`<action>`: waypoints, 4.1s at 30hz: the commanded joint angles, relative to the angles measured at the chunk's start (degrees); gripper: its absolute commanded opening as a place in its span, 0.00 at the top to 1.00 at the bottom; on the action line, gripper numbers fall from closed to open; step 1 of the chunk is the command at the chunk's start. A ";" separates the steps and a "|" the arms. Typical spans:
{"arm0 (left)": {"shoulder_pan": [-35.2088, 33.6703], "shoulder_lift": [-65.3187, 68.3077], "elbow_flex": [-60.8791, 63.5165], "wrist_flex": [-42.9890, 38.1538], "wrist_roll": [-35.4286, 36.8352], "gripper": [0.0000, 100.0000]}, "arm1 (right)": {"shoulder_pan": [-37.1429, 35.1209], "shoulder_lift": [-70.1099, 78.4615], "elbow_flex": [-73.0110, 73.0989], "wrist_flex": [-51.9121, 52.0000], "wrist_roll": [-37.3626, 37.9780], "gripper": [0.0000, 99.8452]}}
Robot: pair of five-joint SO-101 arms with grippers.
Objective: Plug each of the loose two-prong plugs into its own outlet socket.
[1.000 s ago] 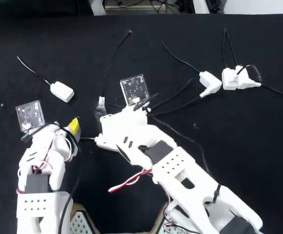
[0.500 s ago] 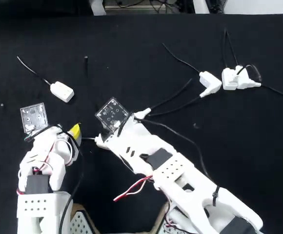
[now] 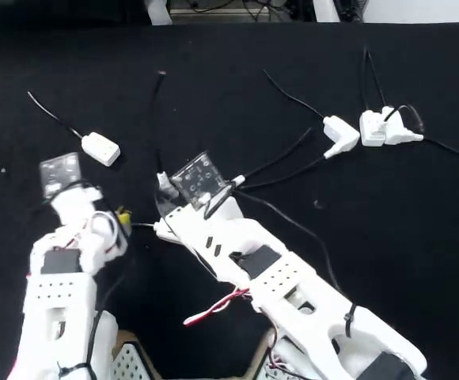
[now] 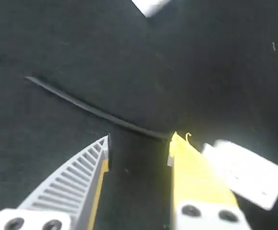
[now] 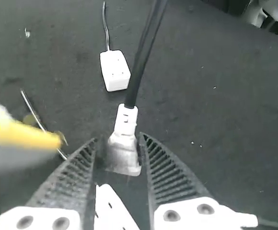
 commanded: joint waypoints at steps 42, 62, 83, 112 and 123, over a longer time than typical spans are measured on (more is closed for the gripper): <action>2.51 1.58 3.82 -16.44 5.89 0.79 | 16.53 -25.10 5.49 54.68 12.48 0.86; 2.42 1.58 3.91 -16.44 5.89 0.79 | 27.78 -11.03 3.74 32.35 41.93 0.85; 2.42 1.58 4.18 -16.44 5.89 0.79 | 9.49 7.43 -7.08 38.86 47.03 0.85; 2.33 1.58 4.35 -16.35 5.80 0.79 | 5.71 7.78 1.63 21.54 81.14 0.85; 2.33 1.58 4.35 -16.35 5.80 0.79 | 5.27 7.60 3.82 21.45 87.82 0.85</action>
